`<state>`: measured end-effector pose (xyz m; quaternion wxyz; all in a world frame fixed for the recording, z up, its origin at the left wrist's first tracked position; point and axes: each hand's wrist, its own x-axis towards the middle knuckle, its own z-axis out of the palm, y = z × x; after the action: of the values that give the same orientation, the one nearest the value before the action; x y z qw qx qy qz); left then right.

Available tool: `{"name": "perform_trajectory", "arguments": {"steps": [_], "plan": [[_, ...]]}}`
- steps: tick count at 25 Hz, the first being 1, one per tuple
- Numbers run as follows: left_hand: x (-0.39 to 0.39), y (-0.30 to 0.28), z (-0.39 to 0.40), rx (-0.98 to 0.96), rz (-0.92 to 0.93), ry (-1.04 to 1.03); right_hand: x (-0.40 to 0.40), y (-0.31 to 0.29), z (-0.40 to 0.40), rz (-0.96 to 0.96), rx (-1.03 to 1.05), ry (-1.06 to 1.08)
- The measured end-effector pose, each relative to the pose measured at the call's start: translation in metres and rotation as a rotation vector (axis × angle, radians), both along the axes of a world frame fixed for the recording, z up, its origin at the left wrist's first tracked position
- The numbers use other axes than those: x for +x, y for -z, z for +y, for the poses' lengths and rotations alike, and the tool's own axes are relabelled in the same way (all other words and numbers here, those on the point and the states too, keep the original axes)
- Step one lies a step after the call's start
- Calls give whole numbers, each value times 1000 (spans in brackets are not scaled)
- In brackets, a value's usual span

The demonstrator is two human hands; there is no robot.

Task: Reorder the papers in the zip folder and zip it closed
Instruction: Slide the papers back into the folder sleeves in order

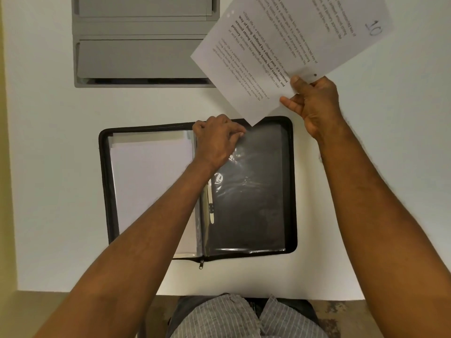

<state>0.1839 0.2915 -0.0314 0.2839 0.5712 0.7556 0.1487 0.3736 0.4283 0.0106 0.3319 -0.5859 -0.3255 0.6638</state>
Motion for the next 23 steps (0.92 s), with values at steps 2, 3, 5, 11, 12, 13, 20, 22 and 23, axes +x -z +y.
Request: {"name": "perform_trajectory", "arguments": {"steps": [2,3,5,11,12,13,20,22,23], "plan": [[0,-1,1,-1,3,0,0,0,0,-9,4,-21],[1,-1,2,-5,6,0,0,2,-1,-23,2,-39],[2,-2,2,-12,6,0,2,4,-3,-60,-6,-95],[2,0,1,3,-19,-26,2,11,-2,-247,-33,-325],[2,1,1,1,-17,-26,1,11,-1,-263,-35,-362],[1,1,1,-3,-13,-25,1,11,1,-275,-38,-389],[-12,-2,-1,-69,44,13,10,8,15,-349,-43,-501],[-20,-1,-3,-84,101,37,14,6,20,-347,-38,-503],[-25,0,-4,-94,121,43,16,6,23,-348,-38,-516]]}}
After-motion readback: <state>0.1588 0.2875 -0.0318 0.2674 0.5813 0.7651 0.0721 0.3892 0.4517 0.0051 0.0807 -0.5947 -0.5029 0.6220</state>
